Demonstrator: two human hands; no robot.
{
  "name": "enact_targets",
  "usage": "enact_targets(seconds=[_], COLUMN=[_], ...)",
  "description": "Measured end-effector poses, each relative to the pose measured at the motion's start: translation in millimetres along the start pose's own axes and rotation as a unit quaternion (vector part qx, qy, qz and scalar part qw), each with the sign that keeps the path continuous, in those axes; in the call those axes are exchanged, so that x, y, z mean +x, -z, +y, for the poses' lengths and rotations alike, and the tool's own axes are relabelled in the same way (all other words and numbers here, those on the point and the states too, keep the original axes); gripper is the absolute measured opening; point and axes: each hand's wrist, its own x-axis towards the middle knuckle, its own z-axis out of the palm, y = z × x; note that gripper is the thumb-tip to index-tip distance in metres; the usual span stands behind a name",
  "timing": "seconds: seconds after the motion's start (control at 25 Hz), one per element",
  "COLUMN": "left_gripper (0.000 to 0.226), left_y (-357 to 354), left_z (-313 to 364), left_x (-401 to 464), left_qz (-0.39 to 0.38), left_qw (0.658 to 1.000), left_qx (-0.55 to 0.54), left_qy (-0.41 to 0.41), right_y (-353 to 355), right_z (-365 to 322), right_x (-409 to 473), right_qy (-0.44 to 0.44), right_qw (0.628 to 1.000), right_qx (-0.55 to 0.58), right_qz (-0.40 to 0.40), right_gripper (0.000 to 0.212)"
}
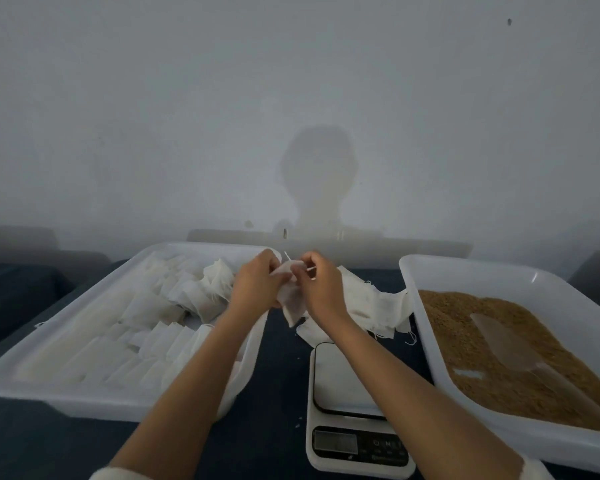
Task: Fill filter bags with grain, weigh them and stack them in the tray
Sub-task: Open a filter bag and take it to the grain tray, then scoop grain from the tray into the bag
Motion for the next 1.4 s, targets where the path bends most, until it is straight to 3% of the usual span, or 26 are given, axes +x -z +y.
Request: enact_targets(seconds=[0.16,0.32,0.48,0.68,0.84,0.92,1.0,1.12,1.24,1.4], left_gripper=[0.028,0.024,0.023,0.029,0.014,0.014,0.025,0.030,0.023,0.014], left_y=[35,58,77,92,93,94,97,98,88,63], left_z=[-44,-108,-159,-193,-199,-195,-185,-154,-118,-81], left_x=[24,42,50,51,44,45,47,51,54,49], left_qz=[0.045,0.045,0.013,-0.033,-0.041,-0.029,0.004,0.078,0.104,0.106], left_qw=[0.998,0.990,0.975,0.954,0.943,0.943,0.946,0.952,0.966,0.981], left_qx=[0.013,0.056,0.116,0.168,0.172,0.159,0.154,0.172,0.150,0.106], left_qy=[0.040,0.122,0.191,0.247,0.283,0.293,0.286,0.240,0.184,0.122], right_y=[-53,-108,-150,-179,-183,-181,-172,-142,-97,-27], right_z=[-11,-10,-2,4,2,-1,-7,-19,-14,39], right_x=[14,14,20,19,16,14,15,24,42,54], right_qy=[-0.023,-0.071,-0.112,-0.095,-0.078,-0.070,-0.074,-0.074,-0.043,-0.046], right_qw=[0.995,0.971,0.927,0.868,0.820,0.828,0.862,0.931,0.970,0.985], right_qx=[0.066,0.056,-0.066,-0.141,-0.197,-0.193,-0.133,-0.007,0.036,-0.134], right_qz=[-0.077,-0.221,-0.351,-0.467,-0.531,-0.522,-0.484,-0.356,-0.238,-0.097], right_gripper=[0.015,0.034,0.049,0.027,0.042,0.042,0.038,0.031,0.030,0.025])
